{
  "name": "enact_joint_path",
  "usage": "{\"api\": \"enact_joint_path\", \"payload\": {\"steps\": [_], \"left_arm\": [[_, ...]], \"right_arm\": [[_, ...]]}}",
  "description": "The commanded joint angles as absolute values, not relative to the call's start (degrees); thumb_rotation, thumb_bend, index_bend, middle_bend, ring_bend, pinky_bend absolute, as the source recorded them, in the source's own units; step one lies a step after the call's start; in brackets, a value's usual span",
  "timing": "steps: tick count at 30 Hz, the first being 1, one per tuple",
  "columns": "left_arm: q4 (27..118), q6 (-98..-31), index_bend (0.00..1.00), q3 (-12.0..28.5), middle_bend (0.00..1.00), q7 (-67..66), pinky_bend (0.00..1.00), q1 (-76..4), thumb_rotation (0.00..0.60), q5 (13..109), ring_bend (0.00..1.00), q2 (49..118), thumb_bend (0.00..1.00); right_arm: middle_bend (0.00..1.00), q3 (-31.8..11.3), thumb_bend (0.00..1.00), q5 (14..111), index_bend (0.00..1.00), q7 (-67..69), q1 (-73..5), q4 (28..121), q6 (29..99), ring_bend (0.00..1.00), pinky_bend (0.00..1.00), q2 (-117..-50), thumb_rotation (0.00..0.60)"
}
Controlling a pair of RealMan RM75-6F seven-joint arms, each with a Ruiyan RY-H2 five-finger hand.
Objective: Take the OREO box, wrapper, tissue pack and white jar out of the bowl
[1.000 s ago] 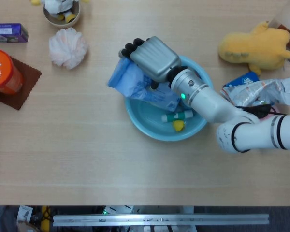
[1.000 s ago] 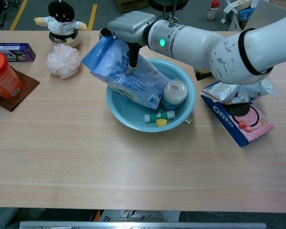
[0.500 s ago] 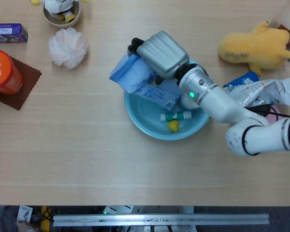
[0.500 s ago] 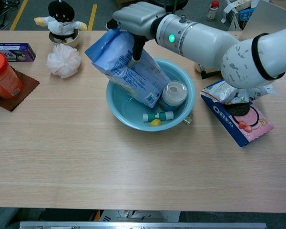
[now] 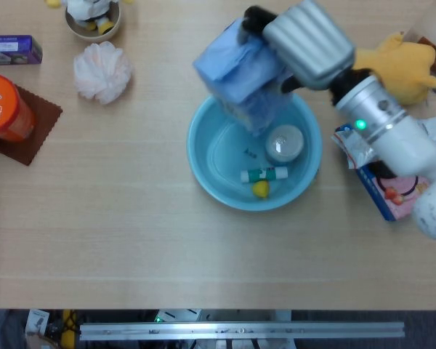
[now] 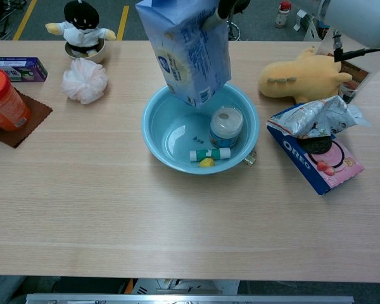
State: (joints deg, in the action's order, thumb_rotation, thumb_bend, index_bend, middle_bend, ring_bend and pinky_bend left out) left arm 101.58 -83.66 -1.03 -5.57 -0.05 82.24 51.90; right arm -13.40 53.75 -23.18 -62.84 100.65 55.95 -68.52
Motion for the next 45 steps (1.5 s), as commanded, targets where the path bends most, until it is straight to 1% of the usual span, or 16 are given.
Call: {"api": "enact_joint_path", "payload": {"steps": [1,6,10,17,23,29,34,38,42,45], "left_arm": [[101.50,-83.52,0.18,-1.04,0.23,-5.62,0.16,-0.12,0.600,82.25,0.21,51.98,0.36],[101.55,-82.79,0.18,-1.03,0.23,-6.06,0.16,-0.63,0.600,82.47,0.21,52.21,0.36],[101.65,-82.58,0.18,-1.14,0.23,-6.32,0.16,-0.82,0.600,82.87,0.21,52.45,0.36],[101.78,-83.06,0.18,-1.50,0.23,-6.22,0.16,-0.36,0.600,83.10,0.21,52.26,0.36],[101.62,-83.54,0.18,-1.52,0.23,-5.71,0.16,0.13,0.600,82.64,0.21,51.97,0.36],[101.35,-83.65,0.18,-1.67,0.23,-5.40,0.16,0.40,0.600,82.61,0.21,52.02,0.36],[101.06,-83.90,0.18,-1.63,0.23,-4.98,0.16,0.68,0.600,82.34,0.21,51.91,0.36],[100.73,-83.89,0.18,-1.63,0.23,-4.67,0.16,0.83,0.600,82.08,0.21,51.91,0.36],[100.39,-84.10,0.18,-1.52,0.23,-4.32,0.16,0.96,0.600,82.01,0.21,51.99,0.36],[100.32,-83.96,0.18,-1.53,0.23,-4.39,0.16,0.89,0.600,82.11,0.21,52.05,0.36]], "right_arm": [[0.66,-14.37,0.58,54.57,0.79,-22.43,-59.92,101.45,58.89,0.74,0.98,-64.69,0.600],[0.66,-14.08,0.57,53.27,0.79,-22.21,-57.50,99.25,58.59,0.74,0.98,-61.21,0.600],[0.66,-13.38,0.57,52.05,0.79,-21.70,-56.69,95.27,56.79,0.74,0.98,-62.04,0.600],[0.66,-12.94,0.57,51.05,0.79,-21.02,-57.57,85.66,53.65,0.74,0.98,-69.69,0.600],[0.66,-13.23,0.54,49.83,0.79,-25.43,-59.89,81.24,53.31,0.73,0.98,-75.36,0.600],[0.63,-13.42,0.53,45.28,0.78,-31.10,-62.98,78.04,51.11,0.68,0.92,-80.74,0.600],[0.55,-13.96,0.51,41.45,0.65,-34.74,-65.34,76.09,49.90,0.60,0.83,-83.83,0.600],[0.49,-14.32,0.51,37.70,0.56,-37.76,-66.85,75.26,49.68,0.55,0.77,-85.15,0.600],[0.41,-14.08,0.50,33.99,0.40,-40.07,-67.59,75.54,49.17,0.44,0.65,-85.26,0.600],[0.30,-14.15,0.50,33.04,0.23,-40.07,-67.71,76.39,48.76,0.33,0.53,-84.80,0.600]]}}
